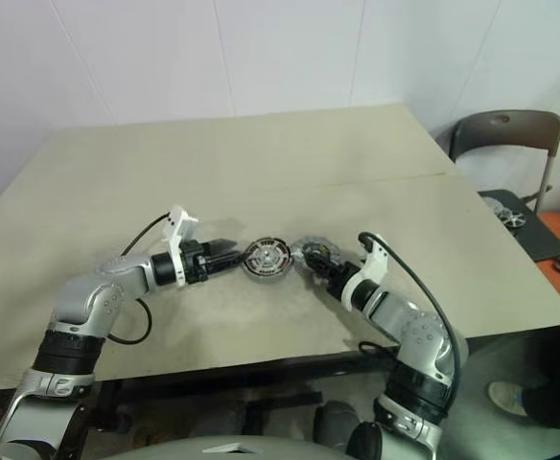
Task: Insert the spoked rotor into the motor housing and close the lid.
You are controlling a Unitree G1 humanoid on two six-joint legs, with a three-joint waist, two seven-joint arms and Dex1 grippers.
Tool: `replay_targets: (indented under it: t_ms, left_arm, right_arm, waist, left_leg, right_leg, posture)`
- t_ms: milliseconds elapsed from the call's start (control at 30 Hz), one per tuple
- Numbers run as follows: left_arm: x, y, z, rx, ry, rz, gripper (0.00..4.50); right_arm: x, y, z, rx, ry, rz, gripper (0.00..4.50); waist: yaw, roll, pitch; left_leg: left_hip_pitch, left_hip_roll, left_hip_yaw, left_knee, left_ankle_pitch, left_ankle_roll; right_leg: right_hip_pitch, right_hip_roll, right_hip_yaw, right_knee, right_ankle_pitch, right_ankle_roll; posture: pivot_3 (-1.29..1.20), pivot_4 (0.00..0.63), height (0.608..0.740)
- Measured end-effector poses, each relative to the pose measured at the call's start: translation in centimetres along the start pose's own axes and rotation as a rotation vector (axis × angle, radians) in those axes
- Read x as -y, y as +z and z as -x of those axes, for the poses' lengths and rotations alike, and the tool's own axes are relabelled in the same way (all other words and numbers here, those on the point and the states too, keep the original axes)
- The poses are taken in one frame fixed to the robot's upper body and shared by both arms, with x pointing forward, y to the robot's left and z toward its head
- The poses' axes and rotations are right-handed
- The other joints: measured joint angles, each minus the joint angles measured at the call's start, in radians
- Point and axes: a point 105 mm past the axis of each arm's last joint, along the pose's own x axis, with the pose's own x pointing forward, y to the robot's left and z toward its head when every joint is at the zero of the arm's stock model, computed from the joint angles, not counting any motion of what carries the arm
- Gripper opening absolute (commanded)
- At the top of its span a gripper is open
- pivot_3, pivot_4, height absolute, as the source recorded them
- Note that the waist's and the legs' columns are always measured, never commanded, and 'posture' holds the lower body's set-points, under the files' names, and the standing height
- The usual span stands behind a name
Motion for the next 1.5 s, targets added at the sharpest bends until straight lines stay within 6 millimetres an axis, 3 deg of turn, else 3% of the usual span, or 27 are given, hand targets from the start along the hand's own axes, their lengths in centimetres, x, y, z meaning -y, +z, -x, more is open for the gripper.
replay_targets:
  t_ms: [33, 133, 233, 500, 800, 1000, 1167, 1300, 1500]
  left_arm:
    - [0.0, 0.0, 0.0, -0.001, 0.001, 0.0, 3.07]
    - [-0.1, -0.1, 0.0, -0.002, 0.004, -0.002, 3.07]
    - [-0.1, -0.1, 0.0, -0.003, 0.006, -0.004, 3.07]
    - [-0.1, 0.0, 0.0, 0.003, 0.009, -0.013, 3.07]
    - [-0.1, -0.2, -0.2, 0.011, 0.015, -0.006, 3.07]
    - [-0.2, -0.4, -0.1, 0.008, 0.027, -0.001, 3.07]
    - [-0.4, -0.4, 0.1, 0.01, 0.035, 0.0, 3.07]
    - [-0.4, -0.4, 0.0, 0.01, 0.035, -0.001, 3.07]
    - [-0.3, -0.3, 0.0, 0.009, 0.037, -0.004, 3.07]
  right_arm:
    - [-0.1, 0.2, -0.1, 0.01, 0.006, 0.006, 3.68]
    - [-0.4, 0.6, -0.2, 0.033, 0.019, 0.026, 3.08]
    - [-1.2, 0.8, -0.5, 0.028, 0.052, 0.091, 2.12]
    - [-3.7, -0.6, -1.3, -0.074, 0.131, 0.392, 2.12]
    - [-2.8, 0.6, -2.1, -0.077, 0.103, 0.46, 2.12]
    - [-3.4, 0.6, 0.9, -0.181, 0.252, 0.338, 2.12]
    - [1.1, -0.8, 3.5, -0.265, 0.12, 0.263, 2.12]
    - [2.1, -0.6, 3.6, -0.223, 0.083, 0.208, 2.12]
    - [1.9, -0.5, 3.0, -0.137, 0.078, 0.101, 2.12]
  waist:
    - [0.0, 0.0, 0.0]
    - [0.0, -0.001, 0.001]
    - [-0.001, -0.001, 0.001]
    - [0.0, -0.002, 0.001]
    - [0.003, -0.003, 0.002]
    - [0.006, -0.006, 0.003]
    - [0.007, -0.006, 0.004]
    - [0.001, -0.007, 0.004]
    - [0.006, -0.007, 0.005]
  left_leg:
    - [0.0, 0.0, 0.001, 0.0, 0.0, 0.0]
    - [0.0, 0.0, 0.002, 0.002, 0.0, 0.0]
    - [0.0, 0.0, 0.002, 0.004, 0.0, 0.0]
    - [0.001, 0.0, 0.002, 0.006, 0.0, 0.0]
    - [0.001, 0.002, 0.002, 0.015, -0.002, -0.003]
    - [0.0, 0.001, 0.002, 0.015, -0.002, -0.003]
    - [0.0, 0.001, 0.002, 0.015, -0.002, -0.003]
    - [0.001, 0.003, 0.002, 0.016, -0.002, -0.003]
    - [0.0, 0.004, 0.003, 0.015, -0.002, -0.003]
  right_leg:
    - [0.0, 0.0, 0.001, 0.0, 0.0, 0.001]
    - [0.0, 0.0, 0.002, 0.0, 0.0, 0.001]
    - [0.0, 0.0, 0.002, 0.001, 0.0, 0.001]
    - [-0.002, 0.0, 0.003, 0.007, 0.0, 0.001]
    - [0.001, 0.0, 0.003, 0.01, -0.001, 0.002]
    - [0.001, -0.002, 0.003, 0.01, 0.0, 0.001]
    - [0.001, -0.001, 0.003, 0.01, -0.001, 0.002]
    - [0.001, 0.0, 0.002, 0.01, 0.0, 0.003]
    - [0.001, 0.0, 0.002, 0.009, 0.0, 0.003]
  posture:
    - [0.0, 0.0, 0.74]
    - [0.0, 0.0, 0.74]
    - [0.0, 0.0, 0.74]
    - [0.0, 0.0, 0.74]
    - [0.0, 0.0, 0.74]
    - [0.0, 0.0, 0.74]
    - [0.0, 0.0, 0.74]
    - [0.0, 0.0, 0.74]
    - [0.0, 0.0, 0.74]
